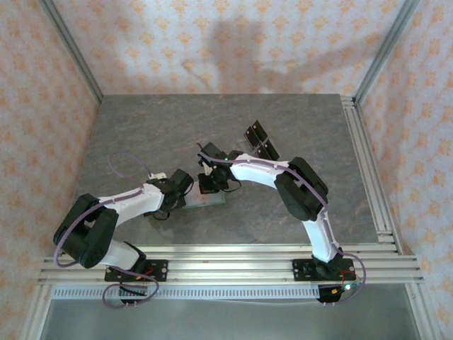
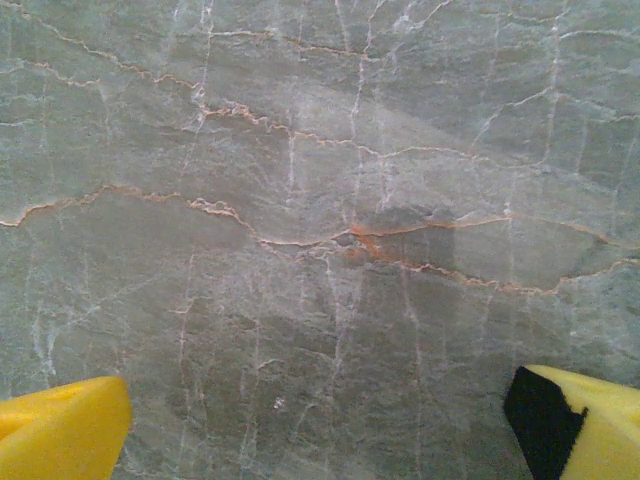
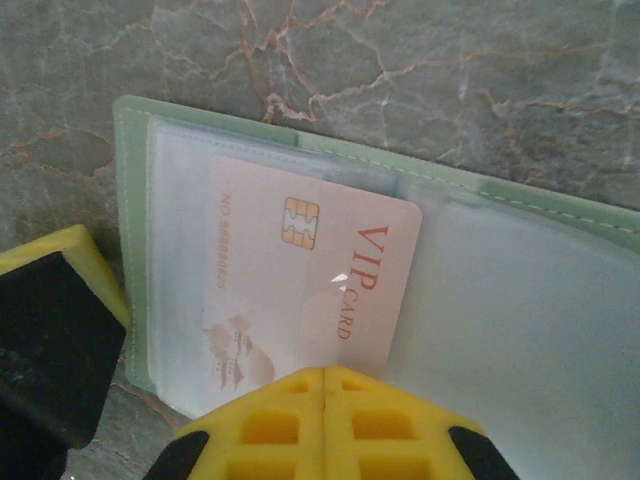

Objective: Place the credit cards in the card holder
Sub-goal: Insert the credit card into the card slot.

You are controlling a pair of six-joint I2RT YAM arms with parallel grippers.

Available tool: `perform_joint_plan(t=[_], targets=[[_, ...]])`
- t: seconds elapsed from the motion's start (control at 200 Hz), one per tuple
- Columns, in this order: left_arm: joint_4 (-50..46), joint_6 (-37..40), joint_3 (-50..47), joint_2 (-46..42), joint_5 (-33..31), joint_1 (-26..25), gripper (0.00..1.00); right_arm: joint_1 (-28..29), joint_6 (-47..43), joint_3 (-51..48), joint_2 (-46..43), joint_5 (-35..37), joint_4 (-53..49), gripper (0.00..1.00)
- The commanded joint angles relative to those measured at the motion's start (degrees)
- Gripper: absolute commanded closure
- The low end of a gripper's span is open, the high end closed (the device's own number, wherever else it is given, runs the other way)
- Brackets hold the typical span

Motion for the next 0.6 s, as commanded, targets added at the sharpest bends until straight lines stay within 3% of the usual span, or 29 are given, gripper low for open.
perform_joint_plan(t=[0.0,0.595], targets=[[0.11,-0.36,-0.07,1.14,0.89,0.44,0.0,-0.67,-1.1,-0.2,-2.63,2.6,-1.88,1.0],[0.67,-0.27,-0.06,1.58,1.07,0.41,0.0,-1.18,-1.3,-1.4,-0.09,1.11,-0.97,1.0]])
